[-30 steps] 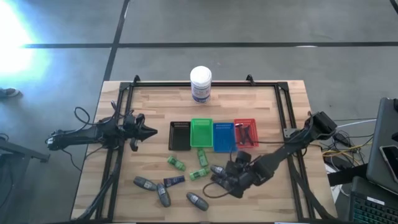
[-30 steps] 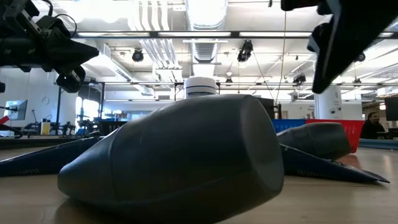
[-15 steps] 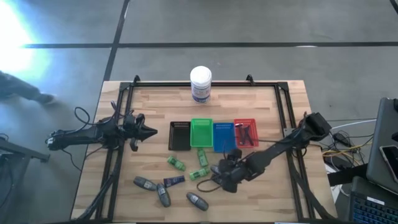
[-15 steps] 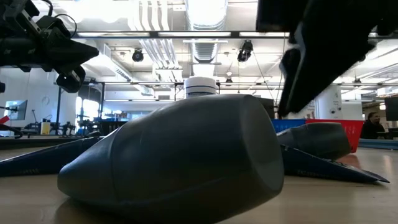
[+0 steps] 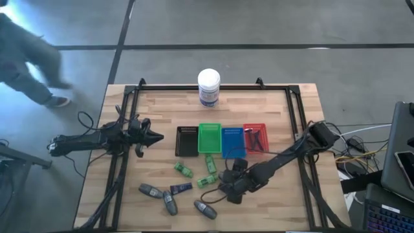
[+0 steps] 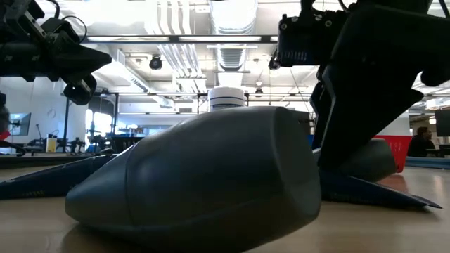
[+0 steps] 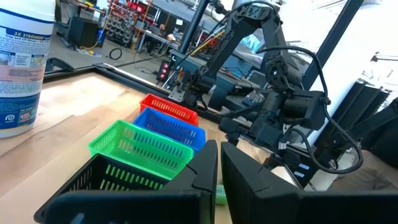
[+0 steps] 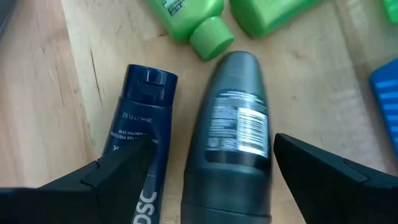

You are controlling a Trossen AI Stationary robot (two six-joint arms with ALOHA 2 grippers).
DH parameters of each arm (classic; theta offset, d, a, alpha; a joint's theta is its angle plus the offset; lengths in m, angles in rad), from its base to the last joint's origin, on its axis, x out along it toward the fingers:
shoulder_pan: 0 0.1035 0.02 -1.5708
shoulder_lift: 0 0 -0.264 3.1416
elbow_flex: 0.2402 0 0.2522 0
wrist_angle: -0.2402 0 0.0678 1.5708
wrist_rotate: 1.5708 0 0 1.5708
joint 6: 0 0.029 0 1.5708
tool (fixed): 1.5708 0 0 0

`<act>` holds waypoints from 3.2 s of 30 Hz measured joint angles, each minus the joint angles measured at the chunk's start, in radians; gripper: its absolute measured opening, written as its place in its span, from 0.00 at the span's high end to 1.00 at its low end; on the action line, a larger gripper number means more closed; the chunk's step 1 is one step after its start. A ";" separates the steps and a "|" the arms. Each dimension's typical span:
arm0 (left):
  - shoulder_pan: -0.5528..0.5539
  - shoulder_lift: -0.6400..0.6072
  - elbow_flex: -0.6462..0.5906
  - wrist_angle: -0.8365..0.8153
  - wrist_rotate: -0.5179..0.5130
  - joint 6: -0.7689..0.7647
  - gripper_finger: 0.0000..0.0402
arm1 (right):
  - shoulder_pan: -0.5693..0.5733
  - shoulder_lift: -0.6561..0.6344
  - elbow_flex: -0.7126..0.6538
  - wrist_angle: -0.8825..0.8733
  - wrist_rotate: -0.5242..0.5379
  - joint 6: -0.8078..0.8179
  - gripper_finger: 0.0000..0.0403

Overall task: Pick & Place Travel size toiletries
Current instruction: Put the deodorant into the blue basket

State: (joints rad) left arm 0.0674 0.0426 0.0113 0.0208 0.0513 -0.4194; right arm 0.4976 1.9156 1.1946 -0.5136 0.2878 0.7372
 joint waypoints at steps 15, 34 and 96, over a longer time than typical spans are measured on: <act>0.000 0.000 0.000 0.001 0.000 0.000 0.94 | -0.007 0.035 -0.006 0.023 0.024 -0.021 0.19; 0.000 0.000 0.000 0.001 0.000 0.000 0.94 | -0.018 0.046 0.012 -0.029 -0.041 0.071 0.27; 0.000 0.005 0.000 0.001 0.000 0.000 0.94 | -0.360 -0.240 -0.082 -0.068 0.107 0.718 0.14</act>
State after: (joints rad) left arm 0.0676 0.0475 0.0115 0.0219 0.0513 -0.4194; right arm 0.1373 1.6756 1.1121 -0.5813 0.3944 1.4554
